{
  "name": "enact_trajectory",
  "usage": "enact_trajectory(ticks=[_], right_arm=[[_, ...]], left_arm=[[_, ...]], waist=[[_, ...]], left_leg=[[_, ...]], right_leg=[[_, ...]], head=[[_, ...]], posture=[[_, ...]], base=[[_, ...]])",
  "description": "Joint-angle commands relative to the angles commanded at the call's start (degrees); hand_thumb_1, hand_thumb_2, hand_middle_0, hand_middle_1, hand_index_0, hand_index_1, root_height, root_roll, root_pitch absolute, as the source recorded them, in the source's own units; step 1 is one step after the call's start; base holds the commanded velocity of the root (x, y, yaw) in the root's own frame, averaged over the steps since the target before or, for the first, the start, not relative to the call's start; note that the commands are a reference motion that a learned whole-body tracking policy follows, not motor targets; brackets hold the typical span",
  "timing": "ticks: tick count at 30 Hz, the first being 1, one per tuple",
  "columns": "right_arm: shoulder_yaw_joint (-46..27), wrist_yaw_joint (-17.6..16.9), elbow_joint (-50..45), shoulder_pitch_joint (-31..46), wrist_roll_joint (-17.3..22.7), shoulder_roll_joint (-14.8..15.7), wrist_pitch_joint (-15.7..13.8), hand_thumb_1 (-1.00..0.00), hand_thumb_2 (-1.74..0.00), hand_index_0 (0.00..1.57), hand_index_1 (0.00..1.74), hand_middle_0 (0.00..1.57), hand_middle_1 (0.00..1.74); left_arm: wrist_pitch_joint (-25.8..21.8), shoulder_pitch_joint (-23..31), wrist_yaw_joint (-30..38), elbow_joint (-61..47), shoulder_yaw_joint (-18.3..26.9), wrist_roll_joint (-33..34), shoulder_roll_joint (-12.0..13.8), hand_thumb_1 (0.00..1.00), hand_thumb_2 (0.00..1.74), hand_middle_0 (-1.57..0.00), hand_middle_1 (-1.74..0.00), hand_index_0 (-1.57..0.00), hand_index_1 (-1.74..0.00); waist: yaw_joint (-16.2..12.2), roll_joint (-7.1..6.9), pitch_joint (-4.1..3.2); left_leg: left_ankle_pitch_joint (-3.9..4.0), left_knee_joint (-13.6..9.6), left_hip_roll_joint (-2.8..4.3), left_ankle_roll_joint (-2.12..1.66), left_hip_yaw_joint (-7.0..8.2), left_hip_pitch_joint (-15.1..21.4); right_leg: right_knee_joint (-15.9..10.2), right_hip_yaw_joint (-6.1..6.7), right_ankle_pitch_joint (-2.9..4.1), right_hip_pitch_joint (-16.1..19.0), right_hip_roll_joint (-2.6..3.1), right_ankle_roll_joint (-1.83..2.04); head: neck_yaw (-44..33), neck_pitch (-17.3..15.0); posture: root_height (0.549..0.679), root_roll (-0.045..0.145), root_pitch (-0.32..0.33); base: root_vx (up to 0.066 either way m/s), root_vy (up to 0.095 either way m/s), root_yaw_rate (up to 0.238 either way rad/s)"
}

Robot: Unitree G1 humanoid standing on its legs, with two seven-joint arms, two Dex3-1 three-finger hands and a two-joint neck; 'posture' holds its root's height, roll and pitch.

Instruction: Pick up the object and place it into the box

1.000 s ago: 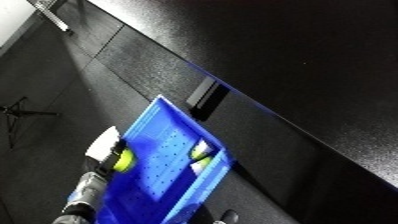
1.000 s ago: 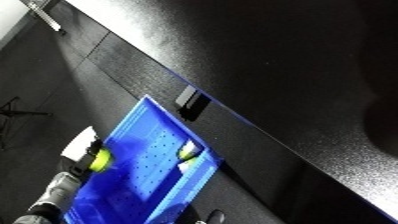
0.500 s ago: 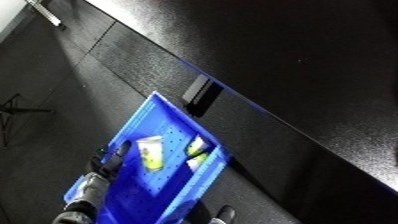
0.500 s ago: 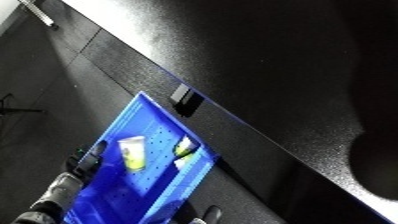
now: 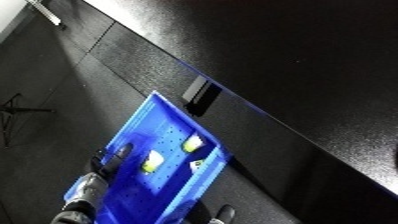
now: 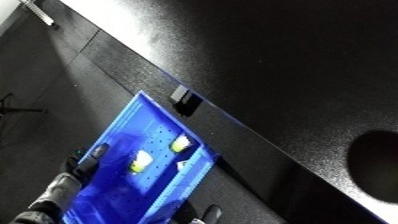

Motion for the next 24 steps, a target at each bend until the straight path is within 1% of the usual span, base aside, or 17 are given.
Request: enact_trajectory(ticks=[5,7,10,11,13,14,16,18,21,24], right_arm=[[-0.1,-1.1,0.0,-1.2,0.6,-0.2,0.7,0.0,0.0,0.0,0.0,0.0,0.0],[-0.3,-1.6,0.1,-1.7,0.4,-0.4,1.1,0.0,0.0,0.0,0.0,0.0,0.0],[-0.6,-1.9,0.8,-2.6,0.1,-0.6,1.2,0.0,0.0,0.0,0.0,0.0,0.0],[-0.7,-1.9,1.1,-2.9,0.0,-0.6,1.1,0.0,0.0,0.0,0.0,0.0,0.0],[-1.0,-2.2,1.6,-3.3,-0.1,-0.7,1.0,0.0,0.0,0.0,0.0,0.0,0.0],[-1.2,-2.3,1.8,-3.6,-0.2,-0.8,0.9,0.0,0.0,0.0,0.0,0.0,0.0],[-1.7,-2.4,2.3,-4.1,-0.5,-1.0,0.9,0.0,0.0,0.0,0.0,0.0,0.0],[-2.2,-2.6,2.6,-4.8,-0.8,-1.2,1.2,0.0,0.0,0.0,0.0,0.0,0.0],[-2.7,-3.1,3.0,-5.9,-1.0,-1.6,1.7,0.0,0.0,0.0,0.0,0.0,0.0],[-3.0,-3.3,3.2,-6.7,-1.7,-1.7,2.0,0.0,0.0,0.0,0.0,0.0,0.0]], left_arm=[[1.0,0.2,-4.6,-1.3,-4.3,9.0,-2.4,0.0,0.0,0.0,0.0,0.0,0.0],[1.2,0.2,-6.8,-2.0,-6.2,12.7,-3.5,0.0,0.0,0.0,0.0,0.0,0.0],[1.2,0.2,-10.3,-3.2,-9.4,17.0,-5.0,0.0,0.0,0.0,0.0,0.0,0.0],[1.1,0.2,-11.0,-3.7,-10.4,18.1,-5.6,0.0,0.0,0.0,0.0,0.0,0.0],[1.0,0.3,-11.4,-4.7,-12.1,19.6,-6.8,0.0,0.0,0.0,0.0,0.0,0.0],[0.8,0.3,-11.5,-5.1,-12.8,20.3,-7.4,0.0,0.0,0.0,0.0,0.0,0.0],[0.1,0.3,-11.7,-5.7,-14.2,22.1,-8.6,0.0,0.0,0.0,0.0,0.0,0.0],[-0.9,0.3,-11.7,-6.2,-15.6,23.7,-9.7,0.0,0.0,0.0,0.0,0.0,0.0],[-2.4,0.3,-11.5,-6.9,-17.0,24.9,-11.0,0.0,0.0,0.0,0.0,0.0,0.0],[-3.3,0.6,-11.3,-7.8,-17.5,24.5,-11.8,0.0,0.0,0.0,0.0,0.0,0.0]], waist=[[-0.5,0.82,0.0],[-0.8,1.19,0.0],[-1.1,1.73,0.0],[-1.2,1.92,0.0],[-1.4,2.3,0.0],[-1.5,2.47,0.0],[-1.7,2.76,0.0],[-2.0,3.0,0.0],[-2.3,3.21,0.0],[-2.7,3.34,0.0]], left_leg=[[-0.48,0.3,-0.16,0.07,0.42,0.5],[-0.75,0.5,-0.22,0.16,0.6,0.7],[-1.08,0.6,-0.2,0.26,0.8,1.2],[-1.1,0.5,-0.17,0.26,0.87,1.4],[-1.0,0.1,-0.07,0.16,1.0,1.9],[-0.92,-0.2,-0.01,0.1,1.07,2.2],[-0.78,-0.7,0.12,-0.02,1.28,2.7],[-0.83,-0.9,0.17,-0.04,1.49,3.1],[-1.33,-0.5,0.09,0.13,1.75,3.3],[-2.14,0.6,-0.06,0.48,2.05,3.3]], right_leg=[[-0.6,0.44,0.83,-0.1,-0.12,0.42],[-0.7,0.72,1.15,-0.2,-0.11,0.57],[-0.8,1.14,1.58,-0.3,-0.04,0.81],[-0.9,1.25,1.72,-0.3,-0.03,0.88],[-1.1,1.47,2.03,-0.2,-0.08,1.04],[-1.2,1.57,2.21,-0.2,-0.1,1.12],[-1.7,1.81,2.72,0.0,-0.17,1.3],[-2.2,2.08,3.36,0.1,-0.22,1.47],[-3.0,2.46,4.25,0.1,-0.26,1.63],[-3.1,2.78,4.68,0.0,-0.13,1.63]], head=[[7.1,0.8],[12.7,1.3],[20.0,1.3],[21.5,1.3],[26.9,1.3],[28.2,1.4],[33.4,1.6],[38.3,1.4],[44.8,0.7],[52.0,-0.3]], posture=[[0.619,0.026,0.032],[0.619,0.025,0.031],[0.619,0.025,0.029],[0.62,0.024,0.028],[0.621,0.024,0.026],[0.622,0.023,0.025],[0.624,0.023,0.024],[0.625,0.023,0.024],[0.624,0.024,0.022],[0.623,0.024,0.02]], base=[[-0.027,0.007,-0.116],[-0.022,0.013,-0.159],[-0.014,0.015,-0.167],[-0.01,0.019,-0.144],[-0.009,0.017,-0.122],[-0.009,0.012,-0.094],[-0.014,0.009,-0.106],[-0.022,0.01,-0.103],[-0.023,0.015,-0.12],[-0.013,0.037,-0.169]])
